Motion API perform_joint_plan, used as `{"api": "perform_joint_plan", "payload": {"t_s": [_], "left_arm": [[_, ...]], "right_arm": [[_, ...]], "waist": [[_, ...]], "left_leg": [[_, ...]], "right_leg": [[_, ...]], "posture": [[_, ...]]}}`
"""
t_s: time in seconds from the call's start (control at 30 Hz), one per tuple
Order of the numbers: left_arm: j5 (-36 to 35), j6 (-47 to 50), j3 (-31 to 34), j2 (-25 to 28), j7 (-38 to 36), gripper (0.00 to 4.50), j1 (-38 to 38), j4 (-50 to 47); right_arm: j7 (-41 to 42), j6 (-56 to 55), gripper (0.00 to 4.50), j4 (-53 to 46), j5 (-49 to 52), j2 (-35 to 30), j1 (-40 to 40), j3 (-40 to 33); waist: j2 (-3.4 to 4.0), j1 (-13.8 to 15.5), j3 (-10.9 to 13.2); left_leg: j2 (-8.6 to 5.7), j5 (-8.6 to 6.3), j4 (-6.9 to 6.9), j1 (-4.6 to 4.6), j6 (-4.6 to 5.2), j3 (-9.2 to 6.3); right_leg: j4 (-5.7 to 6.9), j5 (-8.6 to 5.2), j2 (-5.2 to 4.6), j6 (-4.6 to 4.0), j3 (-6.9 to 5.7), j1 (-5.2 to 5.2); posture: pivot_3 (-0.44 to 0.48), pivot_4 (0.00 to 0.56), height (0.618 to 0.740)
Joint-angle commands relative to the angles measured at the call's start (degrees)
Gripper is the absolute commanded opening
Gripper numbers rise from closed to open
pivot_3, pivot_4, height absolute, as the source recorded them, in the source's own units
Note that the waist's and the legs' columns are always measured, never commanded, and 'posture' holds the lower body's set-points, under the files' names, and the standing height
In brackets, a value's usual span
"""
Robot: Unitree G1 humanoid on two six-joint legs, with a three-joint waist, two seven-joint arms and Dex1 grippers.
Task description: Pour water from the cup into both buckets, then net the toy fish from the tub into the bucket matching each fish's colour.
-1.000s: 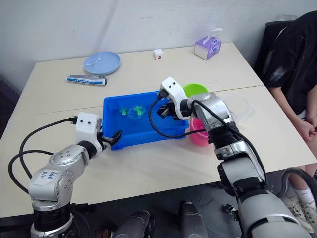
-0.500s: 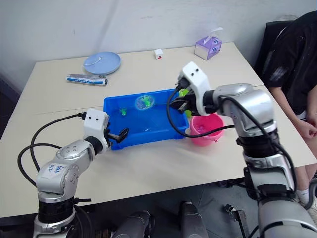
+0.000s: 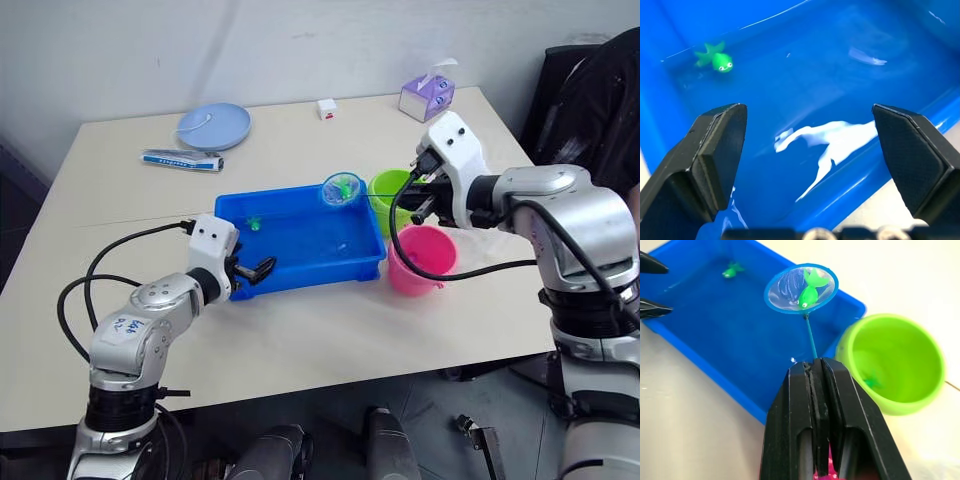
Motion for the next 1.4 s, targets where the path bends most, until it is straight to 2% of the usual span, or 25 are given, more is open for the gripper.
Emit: {"api": "perform_joint_plan", "payload": {"t_s": [0.03,0.33,0.47,0.87,1.1,1.4], "left_arm": [[-0.42,-2.07,-0.06,0.61,-1.21,4.30,-1.17,-0.29],[-0.34,-2.59,-0.74,0.66,-2.31,4.30,-2.63,0.37],[-0.34,-2.50,-0.91,0.65,-2.46,4.30,-3.00,0.40],[-0.31,-2.00,-1.07,0.47,-2.16,4.30,-3.49,0.20],[-0.34,-1.96,-0.95,0.48,-2.04,4.30,-3.34,-0.06],[-0.26,-2.04,-0.87,0.44,-1.89,4.30,-3.31,0.01]], "right_arm": [[-2.12,-6.22,0.76,0.78,-3.27,-2.03,0.35,-2.25],[-3.45,-14.49,0.76,1.85,-6.58,-4.76,3.89,-4.16],[-4.31,-21.60,0.76,3.52,-11.69,-7.55,7.23,-2.90],[-7.40,-44.33,0.76,6.68,-25.71,-9.47,14.34,0.30],[-13.92,-63.64,0.76,11.51,-39.06,-13.04,16.96,3.06],[-20.75,-77.84,0.76,16.35,-49.43,-14.19,16.47,3.14]], "waist": [[0.00,0.00,0.00],[0.00,-0.03,0.00],[0.00,0.04,0.00],[0.00,-0.04,0.00],[0.00,0.03,0.00],[0.01,-0.14,0.00]], "left_leg": [[-0.02,0.00,0.00,0.00,0.00,0.02],[0.00,0.00,-0.02,0.01,0.00,0.02],[0.01,0.00,-0.01,0.01,0.00,0.03],[0.01,0.01,0.01,0.03,0.00,0.07],[-0.01,0.01,0.03,0.04,0.00,0.08],[0.01,0.01,0.03,0.07,0.00,0.14]], "right_leg": [[-0.01,0.00,-0.01,0.00,0.00,0.00],[-0.01,0.00,0.00,0.00,0.00,0.00],[-0.02,0.00,0.01,0.00,0.00,0.00],[-0.01,0.00,0.03,0.00,-0.01,-0.01],[-0.02,0.00,0.02,0.00,-0.04,0.00],[0.00,0.00,0.07,0.00,-0.04,0.00]], "posture": [[0.000,0.150,0.740],[0.000,0.150,0.740],[0.000,0.150,0.740],[0.000,0.150,0.740],[0.000,0.150,0.740],[0.000,0.150,0.740]]}}
